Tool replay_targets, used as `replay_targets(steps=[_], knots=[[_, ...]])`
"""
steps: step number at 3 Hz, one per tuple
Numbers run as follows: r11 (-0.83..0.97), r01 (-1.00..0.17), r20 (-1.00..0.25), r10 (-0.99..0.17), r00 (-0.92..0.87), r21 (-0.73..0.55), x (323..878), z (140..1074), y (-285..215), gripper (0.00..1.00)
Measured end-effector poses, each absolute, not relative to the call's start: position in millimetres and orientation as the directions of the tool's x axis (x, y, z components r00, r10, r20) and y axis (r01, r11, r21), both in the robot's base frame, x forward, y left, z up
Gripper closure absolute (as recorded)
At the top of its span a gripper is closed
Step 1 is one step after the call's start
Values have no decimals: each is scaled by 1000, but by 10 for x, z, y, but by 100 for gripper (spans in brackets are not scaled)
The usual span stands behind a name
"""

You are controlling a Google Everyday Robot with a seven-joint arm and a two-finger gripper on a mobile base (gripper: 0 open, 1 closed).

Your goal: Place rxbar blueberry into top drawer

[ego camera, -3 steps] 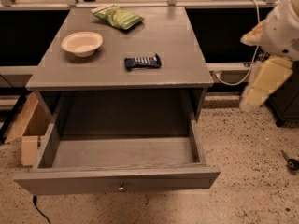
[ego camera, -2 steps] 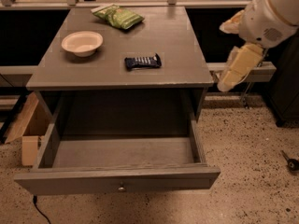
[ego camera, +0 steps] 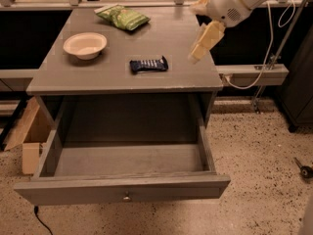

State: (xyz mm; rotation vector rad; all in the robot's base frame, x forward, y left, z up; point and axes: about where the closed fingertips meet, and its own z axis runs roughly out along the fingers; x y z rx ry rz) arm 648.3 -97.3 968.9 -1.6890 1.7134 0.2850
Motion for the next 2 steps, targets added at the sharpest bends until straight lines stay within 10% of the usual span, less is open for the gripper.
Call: replay_targets(steps=[2], knots=[[155,-942,-633,-771,74,-299,6617,9610,-945,0]])
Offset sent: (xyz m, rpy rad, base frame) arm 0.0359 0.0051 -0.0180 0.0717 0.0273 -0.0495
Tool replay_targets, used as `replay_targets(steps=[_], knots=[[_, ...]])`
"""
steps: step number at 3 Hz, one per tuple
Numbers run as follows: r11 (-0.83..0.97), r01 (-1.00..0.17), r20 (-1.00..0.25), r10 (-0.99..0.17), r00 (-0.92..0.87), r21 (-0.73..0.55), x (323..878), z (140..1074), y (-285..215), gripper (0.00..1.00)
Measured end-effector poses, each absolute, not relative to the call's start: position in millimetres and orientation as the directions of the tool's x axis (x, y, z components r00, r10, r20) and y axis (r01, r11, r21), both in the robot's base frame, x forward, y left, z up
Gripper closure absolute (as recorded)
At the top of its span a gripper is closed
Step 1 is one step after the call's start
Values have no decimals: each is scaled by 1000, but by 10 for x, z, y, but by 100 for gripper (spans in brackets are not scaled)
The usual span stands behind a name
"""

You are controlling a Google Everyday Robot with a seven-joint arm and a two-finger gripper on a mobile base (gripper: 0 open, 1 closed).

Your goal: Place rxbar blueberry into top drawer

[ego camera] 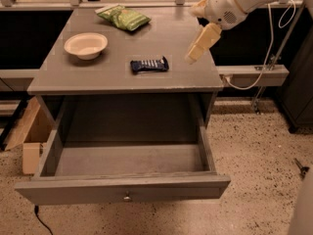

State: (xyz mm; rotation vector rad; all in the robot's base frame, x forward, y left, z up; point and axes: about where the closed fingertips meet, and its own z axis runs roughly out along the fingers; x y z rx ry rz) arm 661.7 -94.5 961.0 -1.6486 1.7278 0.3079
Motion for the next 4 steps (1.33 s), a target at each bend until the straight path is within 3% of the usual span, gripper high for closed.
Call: replay_targets(steps=[4], knots=[[132,-987,-659,-751,-39,-92,7341,8588,-307,0]])
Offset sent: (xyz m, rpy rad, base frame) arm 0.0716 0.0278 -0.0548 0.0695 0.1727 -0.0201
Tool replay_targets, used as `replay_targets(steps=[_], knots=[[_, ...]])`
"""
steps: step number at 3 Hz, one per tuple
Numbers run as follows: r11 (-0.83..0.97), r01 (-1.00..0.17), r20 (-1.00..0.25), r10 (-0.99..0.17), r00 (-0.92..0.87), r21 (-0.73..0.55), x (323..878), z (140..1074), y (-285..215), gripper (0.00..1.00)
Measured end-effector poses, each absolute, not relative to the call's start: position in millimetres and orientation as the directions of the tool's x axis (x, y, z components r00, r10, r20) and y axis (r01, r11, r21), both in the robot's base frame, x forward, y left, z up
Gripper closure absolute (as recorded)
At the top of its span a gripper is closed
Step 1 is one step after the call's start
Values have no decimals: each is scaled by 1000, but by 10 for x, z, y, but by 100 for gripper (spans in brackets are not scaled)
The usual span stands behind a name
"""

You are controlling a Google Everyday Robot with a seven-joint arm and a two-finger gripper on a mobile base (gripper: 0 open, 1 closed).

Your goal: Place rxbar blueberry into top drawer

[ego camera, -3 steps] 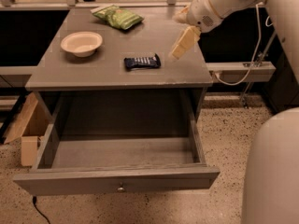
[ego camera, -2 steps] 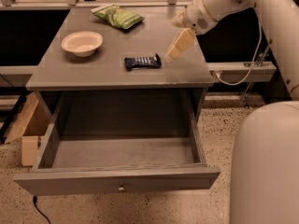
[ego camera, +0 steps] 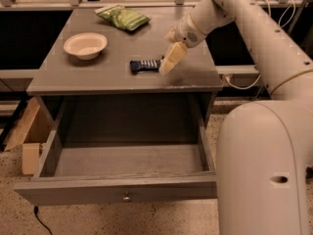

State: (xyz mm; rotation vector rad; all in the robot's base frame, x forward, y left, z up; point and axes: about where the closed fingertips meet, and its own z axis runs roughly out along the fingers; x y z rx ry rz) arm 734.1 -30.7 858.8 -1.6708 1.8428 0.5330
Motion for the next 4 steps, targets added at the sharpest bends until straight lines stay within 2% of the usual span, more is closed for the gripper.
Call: replay_targets(steps=[2,4], knots=[[49,-996,-661,-750,8,-68,7374,8404,85,0],[60,-998,-650,-759,-25,-31,7302,8281,28,50]])
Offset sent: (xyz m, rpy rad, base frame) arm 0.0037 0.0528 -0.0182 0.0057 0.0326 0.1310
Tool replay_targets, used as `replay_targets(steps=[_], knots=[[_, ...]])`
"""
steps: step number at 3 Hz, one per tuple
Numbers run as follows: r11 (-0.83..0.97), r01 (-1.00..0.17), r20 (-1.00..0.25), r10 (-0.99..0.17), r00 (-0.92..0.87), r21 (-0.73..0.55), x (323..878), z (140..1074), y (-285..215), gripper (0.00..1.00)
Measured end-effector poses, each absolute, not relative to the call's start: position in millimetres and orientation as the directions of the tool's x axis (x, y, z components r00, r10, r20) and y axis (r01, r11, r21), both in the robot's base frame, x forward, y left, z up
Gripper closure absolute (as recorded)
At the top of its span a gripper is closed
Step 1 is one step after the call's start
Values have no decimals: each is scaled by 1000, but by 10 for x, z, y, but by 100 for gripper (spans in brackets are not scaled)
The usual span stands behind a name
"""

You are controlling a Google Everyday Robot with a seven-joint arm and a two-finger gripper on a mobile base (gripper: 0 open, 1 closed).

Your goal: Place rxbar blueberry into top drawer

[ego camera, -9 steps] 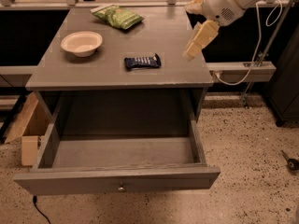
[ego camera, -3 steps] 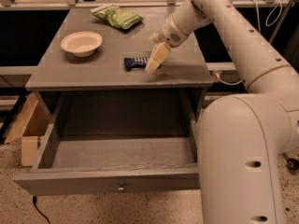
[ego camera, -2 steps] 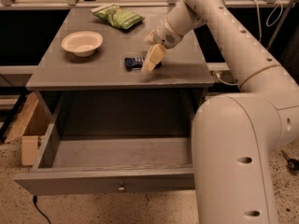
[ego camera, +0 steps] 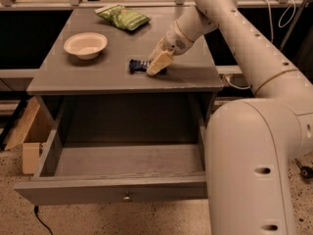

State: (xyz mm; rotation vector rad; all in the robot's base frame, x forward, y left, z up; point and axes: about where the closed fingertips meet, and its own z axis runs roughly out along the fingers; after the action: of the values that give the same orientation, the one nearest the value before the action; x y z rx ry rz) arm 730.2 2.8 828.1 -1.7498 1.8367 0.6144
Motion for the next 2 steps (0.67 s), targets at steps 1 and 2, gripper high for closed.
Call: replay_targets(steps=[1,2], knots=[[57,-998,-647,-762,-31,-19,7281,8265,39,73],[57,-998,-653,-757,-28,-24,7273,8304,37,100]])
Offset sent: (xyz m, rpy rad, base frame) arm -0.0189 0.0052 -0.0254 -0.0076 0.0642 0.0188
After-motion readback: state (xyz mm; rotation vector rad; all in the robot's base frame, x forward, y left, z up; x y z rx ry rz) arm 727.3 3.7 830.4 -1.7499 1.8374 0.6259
